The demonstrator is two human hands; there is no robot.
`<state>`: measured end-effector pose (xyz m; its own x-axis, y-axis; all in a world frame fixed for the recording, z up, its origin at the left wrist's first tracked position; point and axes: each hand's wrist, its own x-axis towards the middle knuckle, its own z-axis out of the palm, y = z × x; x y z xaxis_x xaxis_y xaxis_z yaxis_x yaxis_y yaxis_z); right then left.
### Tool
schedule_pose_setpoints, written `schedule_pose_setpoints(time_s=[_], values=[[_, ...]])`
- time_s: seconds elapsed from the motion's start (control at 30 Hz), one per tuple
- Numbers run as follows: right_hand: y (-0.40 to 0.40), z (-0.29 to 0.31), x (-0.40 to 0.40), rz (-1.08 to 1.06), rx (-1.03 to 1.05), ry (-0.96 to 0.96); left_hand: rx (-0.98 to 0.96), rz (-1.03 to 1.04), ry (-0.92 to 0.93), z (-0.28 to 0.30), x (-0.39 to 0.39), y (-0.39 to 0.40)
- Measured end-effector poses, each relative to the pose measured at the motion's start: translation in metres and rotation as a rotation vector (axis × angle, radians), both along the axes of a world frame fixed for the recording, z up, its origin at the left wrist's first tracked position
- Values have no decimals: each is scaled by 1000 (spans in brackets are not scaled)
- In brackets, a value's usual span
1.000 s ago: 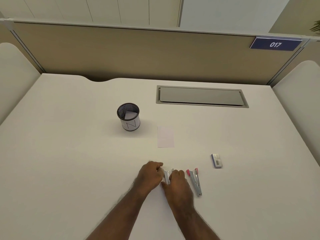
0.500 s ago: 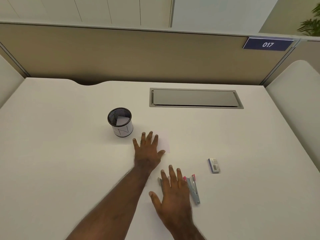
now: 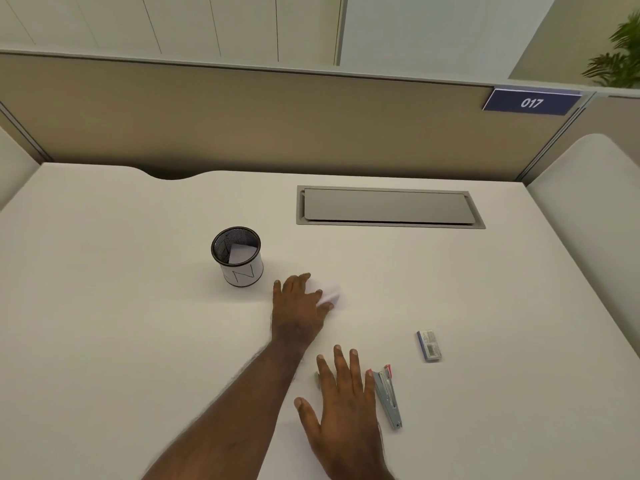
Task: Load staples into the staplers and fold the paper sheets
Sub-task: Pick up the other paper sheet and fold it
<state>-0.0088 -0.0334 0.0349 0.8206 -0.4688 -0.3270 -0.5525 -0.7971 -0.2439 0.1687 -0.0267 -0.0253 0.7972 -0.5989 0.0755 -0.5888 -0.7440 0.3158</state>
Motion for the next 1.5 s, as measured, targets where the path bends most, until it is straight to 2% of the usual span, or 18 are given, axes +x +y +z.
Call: schedule_pose_setpoints(time_s=[0.07,0.13,0.23,0.33,0.43,0.57,0.73,0.83,1.03,1.13,1.23,1.3,1.37,1.43,1.5], values=[[-8,-5,-1,-20,46,-43,-221,62,35,11,-6,4],[-16,-1,-5,-109,131,-156,-445,145,183,30,-14,12],[-25,18,-5,-294,307,-444,-744,274,606,58,-34,30],[-34,37,5,-536,739,-561,-997,329,1078,75,-59,53],[-41,52,11,-600,943,-546,-1105,290,1251,87,-80,69],[-42,61,10,-619,1005,-620,-1166,273,1351,97,-99,77],[-51,67,5,-600,968,-669,-1147,219,1440,109,-106,80],[-61,72,2,-547,944,-655,-1153,283,1497,112,-100,84],[-71,83,-1,-353,892,-594,-1019,287,1249,121,-96,87],[-67,86,-3,-283,901,-583,-1021,318,1181,124,-98,86],[-63,86,-6,-291,905,-657,-1013,326,1167,129,-101,85],[-62,84,-7,-291,774,-720,-1003,356,1212,131,-101,84],[-62,83,-9,-245,603,-773,-1051,378,1356,134,-100,85],[-63,82,-11,-186,532,-826,-1107,402,1498,136,-99,86],[-64,80,-13,-133,494,-852,-1118,392,1516,137,-98,86]])
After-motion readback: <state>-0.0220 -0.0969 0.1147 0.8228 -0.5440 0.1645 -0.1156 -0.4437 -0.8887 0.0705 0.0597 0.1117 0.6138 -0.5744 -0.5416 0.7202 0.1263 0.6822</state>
